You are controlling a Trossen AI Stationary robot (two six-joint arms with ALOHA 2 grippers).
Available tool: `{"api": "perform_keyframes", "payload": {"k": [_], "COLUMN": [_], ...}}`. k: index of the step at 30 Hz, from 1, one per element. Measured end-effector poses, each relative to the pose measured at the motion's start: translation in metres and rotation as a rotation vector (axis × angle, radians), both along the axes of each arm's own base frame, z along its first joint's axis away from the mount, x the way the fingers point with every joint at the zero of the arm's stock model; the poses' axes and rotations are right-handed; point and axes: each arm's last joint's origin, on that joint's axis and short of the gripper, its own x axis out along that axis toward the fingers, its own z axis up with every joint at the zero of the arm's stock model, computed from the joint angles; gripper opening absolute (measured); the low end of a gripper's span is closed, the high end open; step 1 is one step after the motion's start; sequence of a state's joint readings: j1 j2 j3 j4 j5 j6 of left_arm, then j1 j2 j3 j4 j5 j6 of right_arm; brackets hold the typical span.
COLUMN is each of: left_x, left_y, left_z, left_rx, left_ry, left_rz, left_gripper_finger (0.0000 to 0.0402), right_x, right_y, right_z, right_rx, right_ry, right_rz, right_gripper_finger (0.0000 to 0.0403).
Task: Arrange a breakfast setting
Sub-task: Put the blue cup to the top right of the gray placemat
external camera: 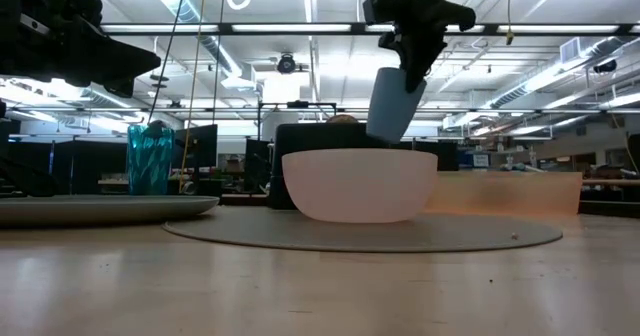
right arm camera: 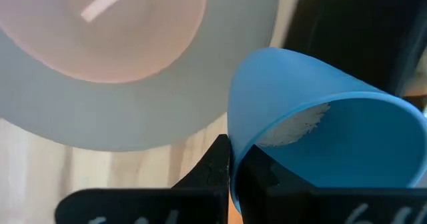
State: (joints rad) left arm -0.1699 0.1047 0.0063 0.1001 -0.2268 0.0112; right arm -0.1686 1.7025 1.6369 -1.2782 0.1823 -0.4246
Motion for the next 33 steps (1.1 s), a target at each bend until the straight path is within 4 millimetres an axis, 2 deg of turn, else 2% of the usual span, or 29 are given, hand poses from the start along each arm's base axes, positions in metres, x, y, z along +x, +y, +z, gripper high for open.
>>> {"api": "perform_keyframes", "payload": {"k": [2,7,17,22,33], "left_x": [0.000,0.000,0.000,0.000,0.000], "left_y": [0.000,0.000,0.000,0.000,0.000], "left_z": [0.000,0.001,0.000,0.000,0.000], "left_rx": [0.000,-0.001,-0.001,0.000,0.000], "left_ry": [0.000,-0.006,-0.001,-0.001,-0.001], "left_rz": [0.000,0.000,0.000,0.000,0.000], "left_gripper_finger": [0.0055,0.0055,0.0055,0.0055,0.0055], "right_x": [0.002,0.009,0.020,0.021,0.021], "right_y": [-0.005,-0.014,-0.040,-0.050,-0.058], "right_z": [-0.007,-0.041,-0.087,-0.094,-0.093], "right_rx": [-0.017,-0.013,-0.003,0.022,0.060], "right_ry": [0.032,0.180,0.355,0.356,0.276], "right_rz": [0.029,0.081,0.027,-0.021,-0.152], "right_gripper_finger": [0.0013,0.0013,0.0013,0.0015,0.0039]}}
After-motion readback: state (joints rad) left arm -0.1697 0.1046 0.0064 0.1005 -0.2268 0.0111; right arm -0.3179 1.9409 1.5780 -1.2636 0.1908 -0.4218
